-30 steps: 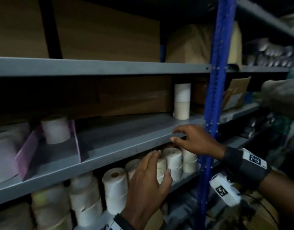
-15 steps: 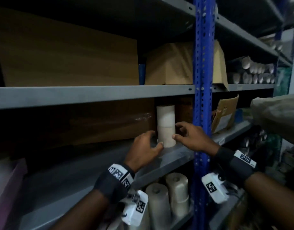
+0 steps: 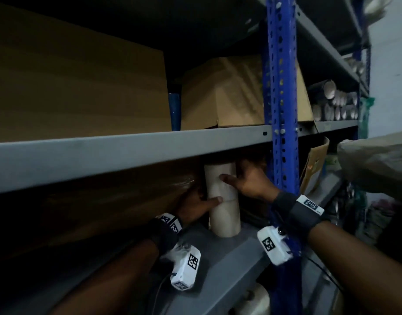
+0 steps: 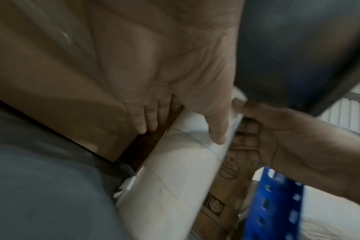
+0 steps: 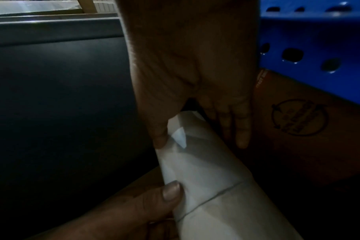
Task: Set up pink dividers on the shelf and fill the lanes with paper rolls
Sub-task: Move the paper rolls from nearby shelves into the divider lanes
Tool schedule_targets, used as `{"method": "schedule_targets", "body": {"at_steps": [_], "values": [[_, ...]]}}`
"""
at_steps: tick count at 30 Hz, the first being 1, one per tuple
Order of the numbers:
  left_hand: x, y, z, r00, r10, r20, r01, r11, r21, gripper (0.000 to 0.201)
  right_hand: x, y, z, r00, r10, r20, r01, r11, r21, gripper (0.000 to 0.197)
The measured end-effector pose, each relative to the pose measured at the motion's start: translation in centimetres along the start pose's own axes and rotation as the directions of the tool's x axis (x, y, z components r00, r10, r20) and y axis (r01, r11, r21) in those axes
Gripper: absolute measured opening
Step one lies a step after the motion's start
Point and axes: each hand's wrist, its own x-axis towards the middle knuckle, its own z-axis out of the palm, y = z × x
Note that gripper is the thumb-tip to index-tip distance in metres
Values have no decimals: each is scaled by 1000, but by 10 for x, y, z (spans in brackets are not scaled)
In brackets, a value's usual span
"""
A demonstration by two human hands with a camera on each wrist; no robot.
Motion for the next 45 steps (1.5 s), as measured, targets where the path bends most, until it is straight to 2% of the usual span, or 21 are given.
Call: {"method": "schedule_targets", "body": {"at_steps": [5,7,14,17,20,23,27,30,33,35,39,42,45], "values": [[33,-15,3,994,84,66,-81,995,-54,63,22,8,6,987,-3,160,-15,994,107,62],[39,-17,5,992,97,82,-89,991,-101,63,25,11,8,985,-8,175,-12,994,112,60],[39,-14,6,991,114,72,-95,970,-222,50,13,8,4,992,-86,92,57,959,276,36],[35,-6,7,987,141,78,-117,960,-255,48,6,3,-8,991,-109,72,79,941,330,48],[25,4,6,978,177,108,-147,959,-241,56,-7,-6,-22,988,-143,57,124,958,260,58],[8,14,8,969,184,166,-143,962,-234,56,-29,-16,-34,983,-184,24,176,967,186,58],[-31,33,19,970,146,193,-113,979,-172,66,-68,-24,-54,983,-182,24,174,967,186,50],[-66,49,28,970,99,224,-54,979,-199,43,-99,-32,-69,985,-170,31,156,954,257,46],[-111,75,33,972,100,212,-63,983,-175,35,-131,-44,-83,984,-176,31,158,936,313,47],[-143,91,39,981,93,170,-69,987,-145,33,-153,-54,-91,982,-186,14,168,914,370,47],[-213,116,57,998,38,54,-27,980,-196,40,-205,-74,-105,981,-196,-1,172,861,479,43],[-273,132,64,1000,-6,7,7,975,-221,40,-244,-91,-115,971,-231,65,160,824,543,44],[-326,139,64,998,-30,-53,17,975,-221,42,-271,-110,-124,935,-303,185,146,803,578,51]]}}
